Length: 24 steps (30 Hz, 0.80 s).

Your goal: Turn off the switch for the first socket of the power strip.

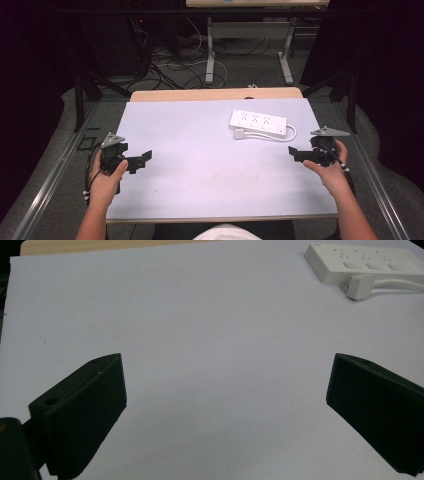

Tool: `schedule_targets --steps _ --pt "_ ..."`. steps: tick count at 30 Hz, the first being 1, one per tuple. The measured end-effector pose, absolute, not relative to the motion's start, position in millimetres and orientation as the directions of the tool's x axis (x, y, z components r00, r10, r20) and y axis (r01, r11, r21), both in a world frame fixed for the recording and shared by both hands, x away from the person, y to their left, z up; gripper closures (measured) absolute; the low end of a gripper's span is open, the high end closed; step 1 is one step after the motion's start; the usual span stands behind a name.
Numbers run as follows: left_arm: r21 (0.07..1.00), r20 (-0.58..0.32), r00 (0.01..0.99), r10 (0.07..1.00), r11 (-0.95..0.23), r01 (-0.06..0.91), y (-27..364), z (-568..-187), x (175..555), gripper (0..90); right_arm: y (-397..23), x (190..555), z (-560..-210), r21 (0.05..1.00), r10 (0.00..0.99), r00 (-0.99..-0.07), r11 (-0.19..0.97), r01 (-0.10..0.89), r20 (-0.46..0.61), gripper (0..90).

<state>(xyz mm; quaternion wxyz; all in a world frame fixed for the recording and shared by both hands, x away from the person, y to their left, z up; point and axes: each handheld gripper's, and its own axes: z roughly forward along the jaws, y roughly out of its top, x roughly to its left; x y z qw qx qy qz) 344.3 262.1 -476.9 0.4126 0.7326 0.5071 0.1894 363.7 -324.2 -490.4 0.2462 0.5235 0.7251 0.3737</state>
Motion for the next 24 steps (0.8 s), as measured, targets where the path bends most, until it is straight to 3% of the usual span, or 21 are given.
schedule_targets --steps 13,24 --pt "0.802 -0.134 0.414 0.900 -0.147 0.579 263.6 -473.0 339.8 2.5 -323.3 381.1 -475.7 0.752 0.934 -0.355 0.261 0.605 -0.039 14.4" --pt "0.803 -0.137 0.411 0.901 -0.142 0.579 264.2 -473.5 339.3 2.5 -326.6 396.5 -462.8 0.740 0.951 -0.308 0.210 0.639 -0.004 15.1"
